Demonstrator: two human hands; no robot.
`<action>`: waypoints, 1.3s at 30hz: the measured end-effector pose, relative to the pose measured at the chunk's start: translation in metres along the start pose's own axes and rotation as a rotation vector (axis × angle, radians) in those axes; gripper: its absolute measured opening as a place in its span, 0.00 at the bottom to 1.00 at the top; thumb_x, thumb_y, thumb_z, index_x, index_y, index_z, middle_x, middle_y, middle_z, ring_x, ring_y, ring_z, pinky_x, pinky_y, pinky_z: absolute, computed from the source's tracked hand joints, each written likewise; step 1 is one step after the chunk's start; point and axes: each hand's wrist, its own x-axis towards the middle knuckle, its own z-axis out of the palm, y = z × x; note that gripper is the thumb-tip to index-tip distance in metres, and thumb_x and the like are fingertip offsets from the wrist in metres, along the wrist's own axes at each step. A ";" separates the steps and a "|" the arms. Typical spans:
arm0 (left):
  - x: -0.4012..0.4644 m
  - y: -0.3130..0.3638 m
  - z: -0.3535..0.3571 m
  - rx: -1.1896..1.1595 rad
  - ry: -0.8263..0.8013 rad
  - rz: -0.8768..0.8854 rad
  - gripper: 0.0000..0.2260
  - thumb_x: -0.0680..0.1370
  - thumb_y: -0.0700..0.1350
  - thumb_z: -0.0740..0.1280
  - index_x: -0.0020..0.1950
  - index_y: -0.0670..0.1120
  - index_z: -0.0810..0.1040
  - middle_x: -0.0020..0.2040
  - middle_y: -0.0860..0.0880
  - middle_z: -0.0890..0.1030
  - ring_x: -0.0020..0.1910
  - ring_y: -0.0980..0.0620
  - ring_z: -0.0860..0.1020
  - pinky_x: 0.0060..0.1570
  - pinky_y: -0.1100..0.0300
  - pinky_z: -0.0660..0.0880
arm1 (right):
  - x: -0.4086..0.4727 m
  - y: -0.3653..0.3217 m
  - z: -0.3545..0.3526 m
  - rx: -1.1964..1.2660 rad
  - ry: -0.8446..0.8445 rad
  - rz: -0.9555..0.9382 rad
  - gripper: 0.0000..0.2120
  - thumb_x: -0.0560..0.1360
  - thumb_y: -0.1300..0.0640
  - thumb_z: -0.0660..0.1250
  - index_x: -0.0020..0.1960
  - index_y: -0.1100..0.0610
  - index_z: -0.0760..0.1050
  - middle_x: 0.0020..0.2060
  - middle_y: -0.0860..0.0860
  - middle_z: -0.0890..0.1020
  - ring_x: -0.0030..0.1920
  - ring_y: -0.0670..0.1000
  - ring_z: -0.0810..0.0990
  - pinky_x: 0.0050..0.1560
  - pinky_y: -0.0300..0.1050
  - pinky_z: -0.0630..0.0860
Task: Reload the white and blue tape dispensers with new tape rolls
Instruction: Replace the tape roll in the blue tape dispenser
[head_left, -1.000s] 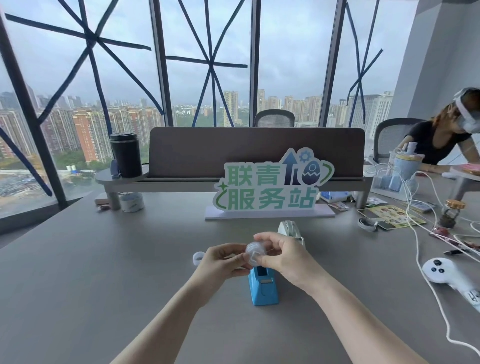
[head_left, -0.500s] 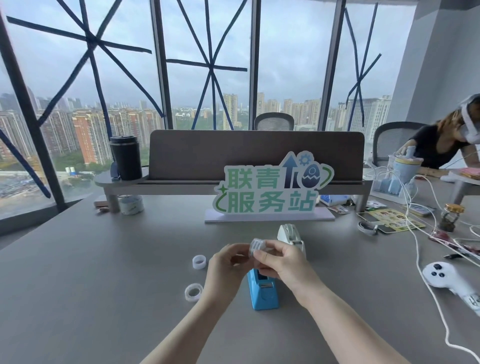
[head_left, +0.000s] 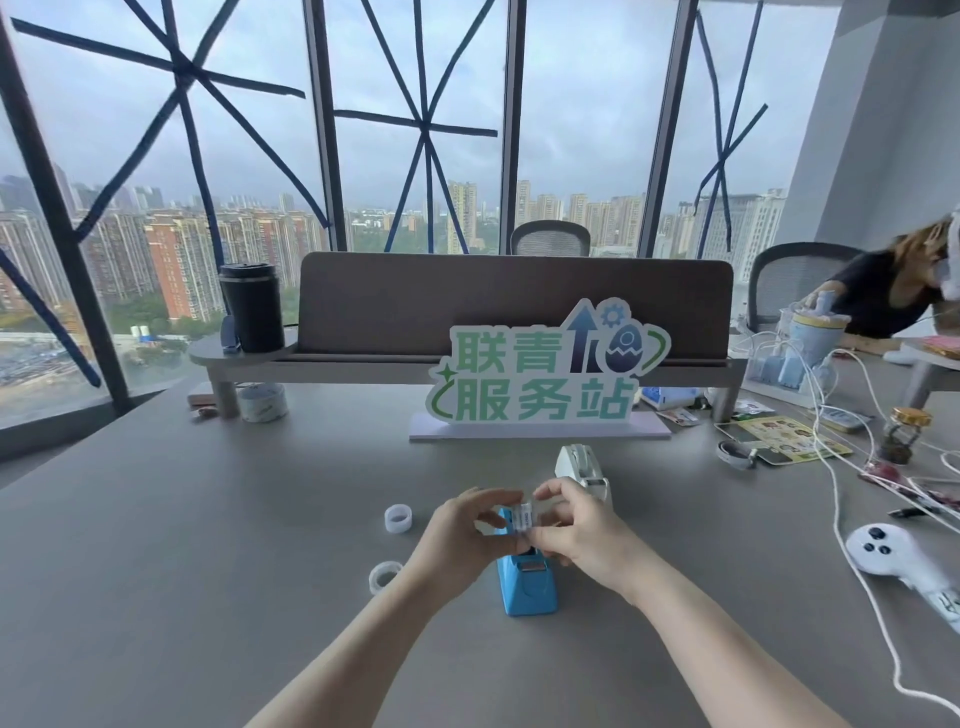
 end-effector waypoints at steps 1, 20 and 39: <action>0.001 0.000 0.001 0.044 0.010 0.009 0.21 0.67 0.43 0.78 0.58 0.55 0.80 0.45 0.61 0.79 0.46 0.58 0.78 0.47 0.65 0.75 | 0.001 0.001 -0.001 -0.006 0.016 0.006 0.14 0.72 0.56 0.73 0.54 0.51 0.72 0.44 0.51 0.82 0.39 0.46 0.78 0.38 0.37 0.71; 0.024 -0.014 0.012 0.291 0.034 0.130 0.21 0.67 0.47 0.77 0.59 0.53 0.80 0.54 0.56 0.81 0.50 0.57 0.79 0.54 0.61 0.77 | 0.018 0.025 -0.004 -0.072 0.162 -0.015 0.10 0.73 0.52 0.73 0.53 0.51 0.79 0.49 0.45 0.84 0.52 0.46 0.81 0.57 0.45 0.76; 0.035 -0.025 0.010 0.410 -0.012 0.113 0.20 0.68 0.50 0.76 0.60 0.54 0.80 0.55 0.57 0.81 0.51 0.57 0.79 0.54 0.59 0.77 | 0.030 0.036 -0.003 -0.144 0.180 -0.054 0.11 0.72 0.51 0.74 0.53 0.50 0.82 0.41 0.38 0.80 0.40 0.40 0.75 0.41 0.36 0.70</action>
